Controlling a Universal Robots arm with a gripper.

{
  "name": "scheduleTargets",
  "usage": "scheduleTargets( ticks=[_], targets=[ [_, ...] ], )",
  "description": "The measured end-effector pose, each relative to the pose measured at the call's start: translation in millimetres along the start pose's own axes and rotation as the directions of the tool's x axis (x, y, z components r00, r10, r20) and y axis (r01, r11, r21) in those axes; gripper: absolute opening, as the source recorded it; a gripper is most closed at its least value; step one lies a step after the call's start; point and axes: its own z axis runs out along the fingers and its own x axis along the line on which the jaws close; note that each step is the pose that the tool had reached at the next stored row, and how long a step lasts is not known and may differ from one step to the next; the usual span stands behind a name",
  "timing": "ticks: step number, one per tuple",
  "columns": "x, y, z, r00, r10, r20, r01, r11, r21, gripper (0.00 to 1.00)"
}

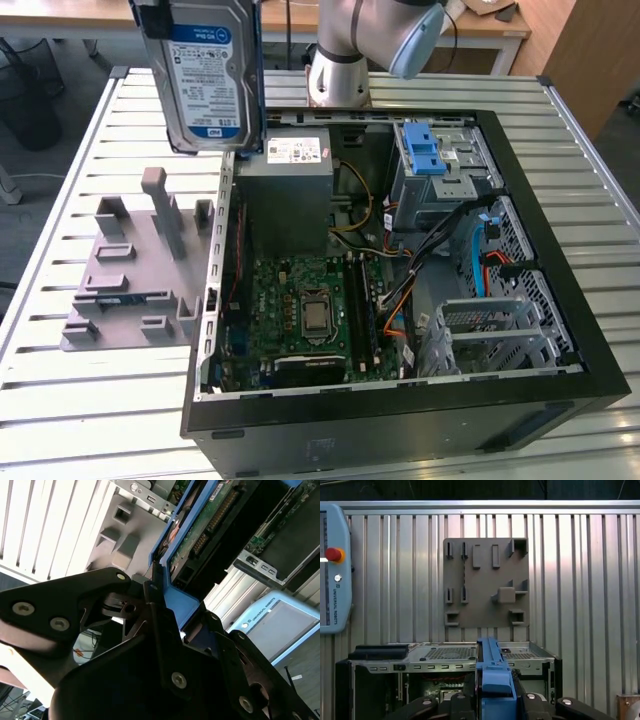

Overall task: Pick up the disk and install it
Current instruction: 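Pick up the disk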

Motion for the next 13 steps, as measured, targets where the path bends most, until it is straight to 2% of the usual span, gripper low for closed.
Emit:
scheduleTargets(
  ticks=[8,13],
  targets=[
    [1.7,-11.0,-0.3,1.0000,0.000,0.0000,0.000,1.0000,-0.0006,0.36],
    [1.7,-11.4,-0.3,1.0000,0.000,0.0000,0.000,1.0000,-0.0006,0.36]
  ],
)
